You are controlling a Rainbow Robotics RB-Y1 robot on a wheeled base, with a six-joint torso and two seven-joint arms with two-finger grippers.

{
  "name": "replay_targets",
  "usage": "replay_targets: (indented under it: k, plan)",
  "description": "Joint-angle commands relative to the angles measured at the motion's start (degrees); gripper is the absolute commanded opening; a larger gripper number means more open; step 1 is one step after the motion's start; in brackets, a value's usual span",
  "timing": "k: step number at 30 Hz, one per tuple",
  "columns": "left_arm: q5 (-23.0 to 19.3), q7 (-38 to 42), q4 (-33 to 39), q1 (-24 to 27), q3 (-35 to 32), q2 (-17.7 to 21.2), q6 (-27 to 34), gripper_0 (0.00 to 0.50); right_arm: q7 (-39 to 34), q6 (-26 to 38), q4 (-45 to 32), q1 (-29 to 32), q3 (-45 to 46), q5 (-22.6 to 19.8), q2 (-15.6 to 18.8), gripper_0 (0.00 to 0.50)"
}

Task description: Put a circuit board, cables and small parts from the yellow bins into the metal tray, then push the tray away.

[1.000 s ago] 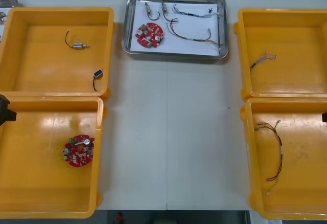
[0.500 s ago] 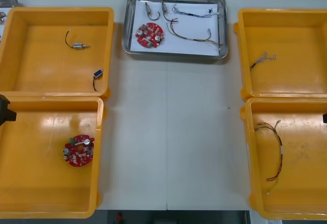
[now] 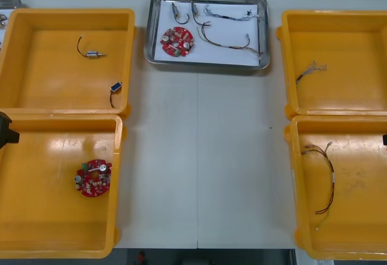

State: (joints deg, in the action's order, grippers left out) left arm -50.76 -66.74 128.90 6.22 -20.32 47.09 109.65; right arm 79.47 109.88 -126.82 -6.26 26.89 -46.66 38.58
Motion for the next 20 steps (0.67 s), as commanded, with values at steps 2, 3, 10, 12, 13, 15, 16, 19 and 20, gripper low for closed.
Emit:
replay_targets:
  k: [2,3,10,12,13,15,16,19,20]
  plan:
    - [-0.4,3.7,1.4,-1.0,-1.4,-0.5,0.4,0.500,-3.0,0.1,-0.4,0.0,-0.4,-0.5,2.3,0.500]
    - [-0.4,3.7,1.4,-1.0,-1.4,-0.5,0.4,0.500,-3.0,0.1,-0.4,0.0,-0.4,-0.5,2.3,0.500]
    - [-0.4,3.7,1.4,-1.0,-1.4,-0.5,0.4,0.500,-3.0,0.1,-0.4,0.0,-0.4,-0.5,2.3,0.500]
    - [-0.4,3.7,1.4,-1.0,-1.4,-0.5,0.4,0.500,-3.0,0.1,-0.4,0.0,-0.4,-0.5,2.3,0.500]
    - [-0.4,3.7,1.4,-1.0,-1.4,-0.5,0.4,0.500,-3.0,0.1,-0.4,0.0,-0.4,-0.5,2.3,0.500]
    - [-0.4,3.7,1.4,-1.0,-1.4,-0.5,0.4,0.500,-3.0,0.1,-0.4,0.0,-0.4,-0.5,2.3,0.500]
    - [-0.4,3.7,1.4,-1.0,-1.4,-0.5,0.4,0.500,-3.0,0.1,-0.4,0.0,-0.4,-0.5,2.3,0.500]
    - [-0.4,3.7,1.4,-1.0,-1.4,-0.5,0.4,0.500,-3.0,0.1,-0.4,0.0,-0.4,-0.5,2.3,0.500]
    - [-0.4,3.7,1.4,-1.0,-1.4,-0.5,0.4,0.500,-3.0,0.1,-0.4,0.0,-0.4,-0.5,2.3,0.500]
